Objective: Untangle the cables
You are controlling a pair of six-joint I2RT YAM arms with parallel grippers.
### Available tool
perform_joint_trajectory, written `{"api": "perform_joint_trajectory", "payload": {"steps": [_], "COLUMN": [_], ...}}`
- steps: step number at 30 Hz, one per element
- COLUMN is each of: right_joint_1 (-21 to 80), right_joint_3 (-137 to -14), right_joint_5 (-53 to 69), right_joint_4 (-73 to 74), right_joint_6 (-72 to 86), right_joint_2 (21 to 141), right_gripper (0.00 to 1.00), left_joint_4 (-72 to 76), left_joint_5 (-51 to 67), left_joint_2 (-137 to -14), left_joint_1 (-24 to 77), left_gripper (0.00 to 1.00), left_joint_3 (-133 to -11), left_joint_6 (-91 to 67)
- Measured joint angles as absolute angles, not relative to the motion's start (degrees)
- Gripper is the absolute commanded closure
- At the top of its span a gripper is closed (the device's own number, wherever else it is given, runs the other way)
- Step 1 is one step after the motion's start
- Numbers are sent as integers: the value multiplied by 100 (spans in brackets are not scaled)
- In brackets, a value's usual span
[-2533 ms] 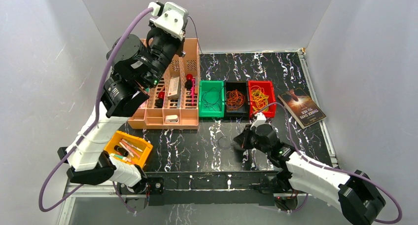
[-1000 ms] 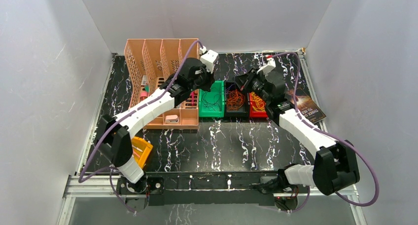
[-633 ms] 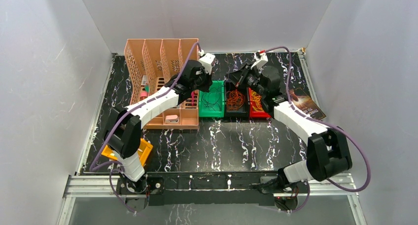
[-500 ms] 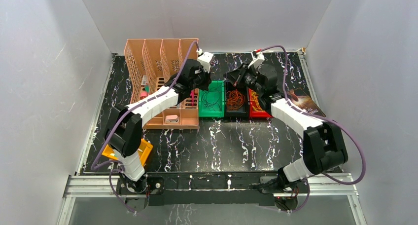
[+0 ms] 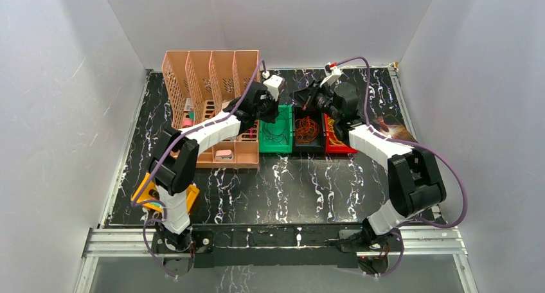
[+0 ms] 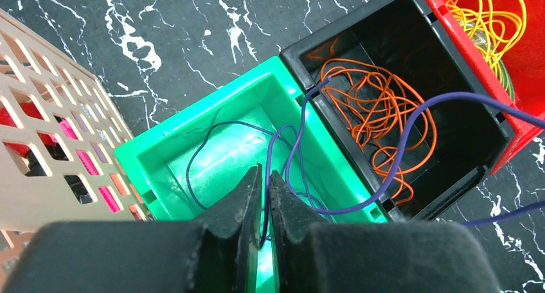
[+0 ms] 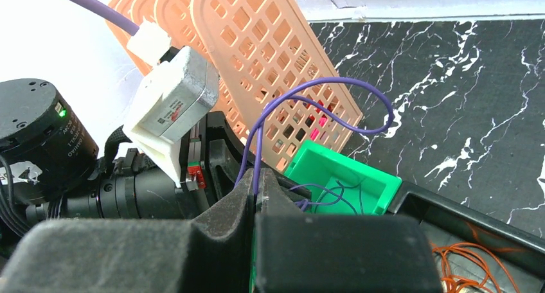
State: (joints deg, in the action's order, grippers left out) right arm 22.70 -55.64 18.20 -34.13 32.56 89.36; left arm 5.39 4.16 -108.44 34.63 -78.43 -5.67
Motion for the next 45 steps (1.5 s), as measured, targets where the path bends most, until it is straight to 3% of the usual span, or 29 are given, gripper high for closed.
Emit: {"api": "perform_joint_trajectory", "payload": {"steps": [2, 8, 20, 30, 45], "right_joint_1": [2252, 2246, 2246, 2252, 2961], "right_joint_3": [-5564, -5564, -5564, -5621, -6755], "right_joint_5": [1817, 1817, 1826, 1953, 1278], "right_joint_4": [-3450, -3472, -3474, -3422, -2049], "right_joint_6": [3232, 3164, 3105, 3009, 2211], "right_joint_2": [8936, 8936, 8978, 9286, 10145], "right_gripper": [100, 100, 100, 100, 100], "left_joint_4": [556, 530, 281, 454, 1028], "left_joint_5": [414, 360, -132, -954, -2067], "left_joint_2": [-10842, -10842, -10492, -8768, -8187], "left_joint_1": [3463, 3463, 3461, 3461, 3461], "left_gripper": [74, 60, 56, 51, 50], "left_joint_3": [-7843, -7837, -7802, -6731, -5782], "left_joint_6": [-543, -482, -346, -113, 333]}}
